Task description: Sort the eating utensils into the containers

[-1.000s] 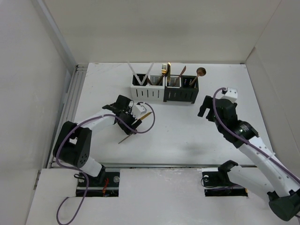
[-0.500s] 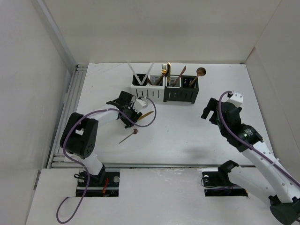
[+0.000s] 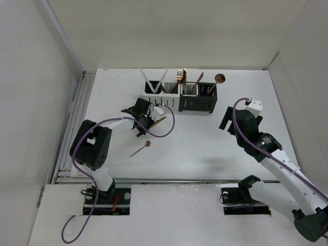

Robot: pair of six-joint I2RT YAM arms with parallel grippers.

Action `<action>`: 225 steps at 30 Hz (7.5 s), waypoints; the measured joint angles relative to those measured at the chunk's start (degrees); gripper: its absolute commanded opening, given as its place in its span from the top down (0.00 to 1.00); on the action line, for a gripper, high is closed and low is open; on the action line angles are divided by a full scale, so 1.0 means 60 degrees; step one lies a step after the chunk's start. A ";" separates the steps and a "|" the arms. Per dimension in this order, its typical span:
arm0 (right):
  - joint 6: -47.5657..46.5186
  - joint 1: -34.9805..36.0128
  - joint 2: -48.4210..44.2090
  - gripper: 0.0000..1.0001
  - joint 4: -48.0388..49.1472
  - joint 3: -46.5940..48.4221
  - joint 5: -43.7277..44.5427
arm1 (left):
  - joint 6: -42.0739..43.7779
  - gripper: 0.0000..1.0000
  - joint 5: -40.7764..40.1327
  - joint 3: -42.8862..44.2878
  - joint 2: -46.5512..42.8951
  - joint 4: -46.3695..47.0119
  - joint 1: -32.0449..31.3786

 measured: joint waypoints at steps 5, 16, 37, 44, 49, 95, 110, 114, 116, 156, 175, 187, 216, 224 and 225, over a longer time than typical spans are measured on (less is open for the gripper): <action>-0.0240 -0.0004 0.0419 0.03 0.0215 0.0000 0.0208 | 0.0186 1.00 -0.0011 0.0091 0.0029 -0.0098 -0.0015; -0.0951 -0.0386 0.1355 0.03 0.1676 0.0004 -0.0051 | 0.2208 1.00 0.1162 0.2226 -0.0357 -0.2255 -0.0149; -0.1781 -0.2346 0.3151 0.03 0.2113 0.1974 -0.0951 | -0.2965 1.00 0.4131 0.7719 0.3712 0.4258 -0.0816; -0.2218 -0.2586 0.3450 0.03 0.1264 0.2900 -0.0936 | -0.4947 1.00 0.3574 0.7023 0.4397 0.6502 -0.0823; -0.2550 -0.2645 0.3421 0.03 0.0845 0.3293 -0.0863 | -0.5402 0.98 0.2929 0.6178 0.4401 0.8142 -0.0918; -0.1832 -0.1188 -0.0426 0.03 0.1239 0.0248 -0.1545 | 0.1953 0.12 -0.0484 -0.1519 -0.2492 -0.3402 -0.0273; -0.1231 -0.1137 -0.0900 0.03 0.0561 0.0248 -0.0820 | 0.0729 0.71 -0.0827 -0.1683 -0.1909 -0.1708 -0.1031; -0.1198 -0.1137 -0.0900 0.03 0.0546 0.0248 -0.0645 | 0.0488 1.00 -0.0998 -0.1840 -0.1909 -0.1406 -0.1388; -0.1177 -0.1137 -0.0896 0.03 0.0539 0.0248 -0.0605 | 0.0390 1.00 -0.1064 -0.1843 -0.1883 -0.1319 -0.1453; -0.0991 -0.1836 0.0772 0.01 0.0543 0.1246 -0.0816 | -0.4364 1.00 0.1989 0.9996 0.5639 0.4710 -0.2175; -0.1512 -0.1905 0.0561 0.01 -0.0885 0.2328 -0.0069 | -0.4524 0.25 0.1923 1.0047 0.6466 0.5854 -0.2259; -0.2579 -0.3177 0.2200 0.01 0.1013 0.3078 -0.1639 | -0.3118 0.04 -0.1920 1.0794 0.3963 0.3198 -0.1574; -0.2313 -0.5391 0.6408 0.01 0.1435 0.5541 -0.3402 | -0.5140 0.01 -0.5304 0.2554 -0.3249 -0.0703 0.6393; -0.2328 -0.5391 0.6186 0.01 0.1468 0.5468 -0.3402 | -0.5359 0.01 -0.4983 0.2288 -0.3289 -0.0729 0.6390; -0.2328 -0.5391 0.6094 0.01 0.1486 0.5442 -0.3402 | -0.5362 0.01 -0.4962 0.2280 -0.3289 -0.0743 0.6390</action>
